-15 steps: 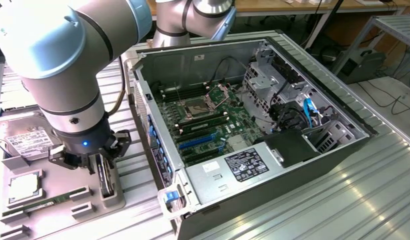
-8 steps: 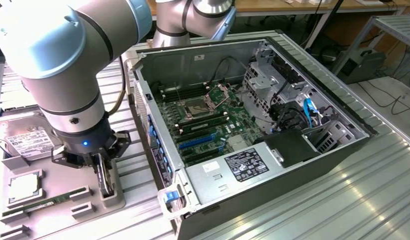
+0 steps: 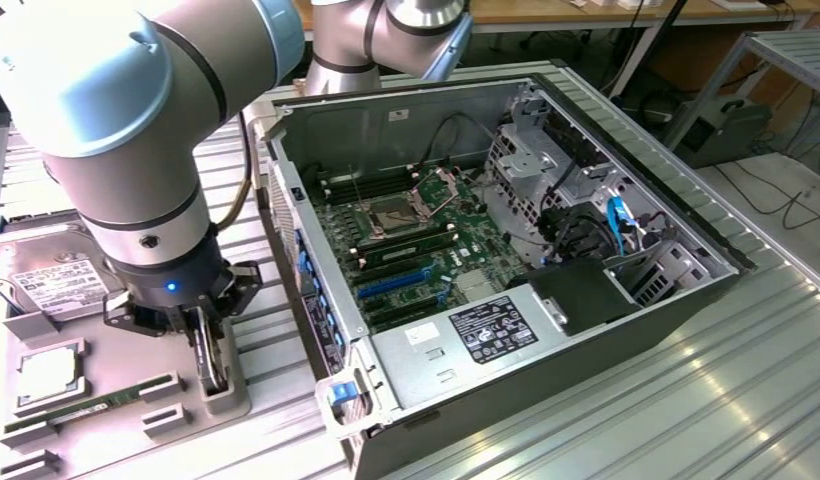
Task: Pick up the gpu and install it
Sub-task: 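Pick up the gpu and move the gpu toward the slot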
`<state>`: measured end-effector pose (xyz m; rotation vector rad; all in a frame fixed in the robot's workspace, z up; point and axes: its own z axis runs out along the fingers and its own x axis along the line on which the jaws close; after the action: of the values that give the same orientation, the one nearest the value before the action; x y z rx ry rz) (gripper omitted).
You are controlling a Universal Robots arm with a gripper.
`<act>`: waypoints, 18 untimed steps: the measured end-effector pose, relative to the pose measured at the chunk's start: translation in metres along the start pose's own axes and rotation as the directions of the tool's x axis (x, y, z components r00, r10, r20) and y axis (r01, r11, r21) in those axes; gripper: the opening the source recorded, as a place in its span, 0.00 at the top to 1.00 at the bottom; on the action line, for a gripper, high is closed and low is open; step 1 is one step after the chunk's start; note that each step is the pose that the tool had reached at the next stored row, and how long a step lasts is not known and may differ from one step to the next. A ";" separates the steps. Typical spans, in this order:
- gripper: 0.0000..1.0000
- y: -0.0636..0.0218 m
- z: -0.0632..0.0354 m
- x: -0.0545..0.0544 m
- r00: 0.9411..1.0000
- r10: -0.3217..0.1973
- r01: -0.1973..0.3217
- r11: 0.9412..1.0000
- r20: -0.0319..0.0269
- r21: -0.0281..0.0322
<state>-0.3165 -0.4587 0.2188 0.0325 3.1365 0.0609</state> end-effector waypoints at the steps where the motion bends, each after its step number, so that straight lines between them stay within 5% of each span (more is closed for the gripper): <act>1: 0.71 0.0000 0.0000 0.000 1.000 0.000 0.000 1.000 0.000 0.000; 6: 0.71 0.0001 -0.0011 0.000 1.000 0.000 0.000 1.000 0.000 0.000; 18: 0.71 0.0011 -0.0290 0.000 1.000 0.000 0.000 1.000 0.000 0.000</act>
<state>-0.3165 -0.4587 0.2478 0.0325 3.1365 0.0607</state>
